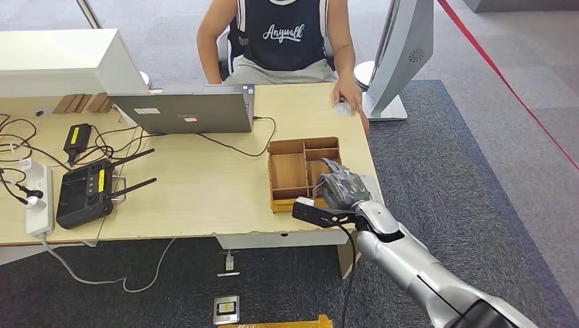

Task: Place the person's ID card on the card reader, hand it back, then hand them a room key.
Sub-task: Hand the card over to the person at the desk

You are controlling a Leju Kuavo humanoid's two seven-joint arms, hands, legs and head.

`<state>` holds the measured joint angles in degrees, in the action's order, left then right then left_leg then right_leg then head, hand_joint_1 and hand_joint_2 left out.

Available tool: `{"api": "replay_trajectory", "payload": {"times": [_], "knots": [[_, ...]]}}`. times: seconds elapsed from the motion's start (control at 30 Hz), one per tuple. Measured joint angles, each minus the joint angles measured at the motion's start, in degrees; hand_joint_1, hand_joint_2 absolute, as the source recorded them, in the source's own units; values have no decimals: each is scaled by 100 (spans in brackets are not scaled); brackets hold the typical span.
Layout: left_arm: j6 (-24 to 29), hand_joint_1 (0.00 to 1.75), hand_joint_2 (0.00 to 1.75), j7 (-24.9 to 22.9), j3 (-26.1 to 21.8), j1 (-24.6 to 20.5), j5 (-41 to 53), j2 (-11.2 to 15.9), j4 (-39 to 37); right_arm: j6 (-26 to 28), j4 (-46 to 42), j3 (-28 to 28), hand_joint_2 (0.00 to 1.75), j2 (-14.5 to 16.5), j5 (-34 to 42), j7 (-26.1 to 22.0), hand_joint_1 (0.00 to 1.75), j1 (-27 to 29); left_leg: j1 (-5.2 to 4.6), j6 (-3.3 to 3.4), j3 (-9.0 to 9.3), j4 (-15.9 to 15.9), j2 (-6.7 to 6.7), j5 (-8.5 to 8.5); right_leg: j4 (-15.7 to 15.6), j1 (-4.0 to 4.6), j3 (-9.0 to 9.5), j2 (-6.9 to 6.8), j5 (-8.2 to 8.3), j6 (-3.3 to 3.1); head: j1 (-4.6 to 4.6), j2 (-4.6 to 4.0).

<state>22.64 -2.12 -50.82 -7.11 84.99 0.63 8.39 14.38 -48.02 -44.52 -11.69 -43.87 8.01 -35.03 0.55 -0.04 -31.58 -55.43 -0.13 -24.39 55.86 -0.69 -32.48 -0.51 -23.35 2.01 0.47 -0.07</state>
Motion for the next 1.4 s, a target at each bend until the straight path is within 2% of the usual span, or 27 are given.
{"api": "replay_trajectory", "payload": {"times": [0.17,0.47,0.63,0.8,1.0,1.2,1.4], "knots": [[1,0,0,20,0,0,7,0,0,72,0,-2,175,14,0,-3,175,1,0,0,0,0,0,0,0,0,0,0,0,0,1,0],[16,0,0,72,0,1,50,0,0,543,-169,27,175,4,0,75,175,-39,0,0,0,0,0,0,0,0,0,0,0,0,0,0],[42,0,0,115,0,3,91,0,0,727,-551,130,175,-69,-10,306,175,-139,-1,0,-1,-1,0,1,2,-1,0,0,2,1,-1,0],[87,0,0,197,0,7,131,0,0,578,-1316,359,175,-264,-66,686,175,-481,-1,0,0,-1,0,3,1,-1,0,0,3,2,1,0],[87,0,0,269,0,10,170,0,0,386,-2045,602,175,-448,-124,824,175,-734,-1,0,0,-1,0,3,1,-1,0,0,3,1,1,0],[58,0,0,308,0,4,233,0,0,136,-2289,640,175,-443,-167,816,175,-830,0,0,-1,0,0,3,2,0,0,0,3,1,0,0],[52,0,0,310,0,3,237,0,0,109,-2372,640,175,-410,-189,810,175,-861,0,-1,-2,0,0,4,2,0,0,0,3,1,1,0]]}}
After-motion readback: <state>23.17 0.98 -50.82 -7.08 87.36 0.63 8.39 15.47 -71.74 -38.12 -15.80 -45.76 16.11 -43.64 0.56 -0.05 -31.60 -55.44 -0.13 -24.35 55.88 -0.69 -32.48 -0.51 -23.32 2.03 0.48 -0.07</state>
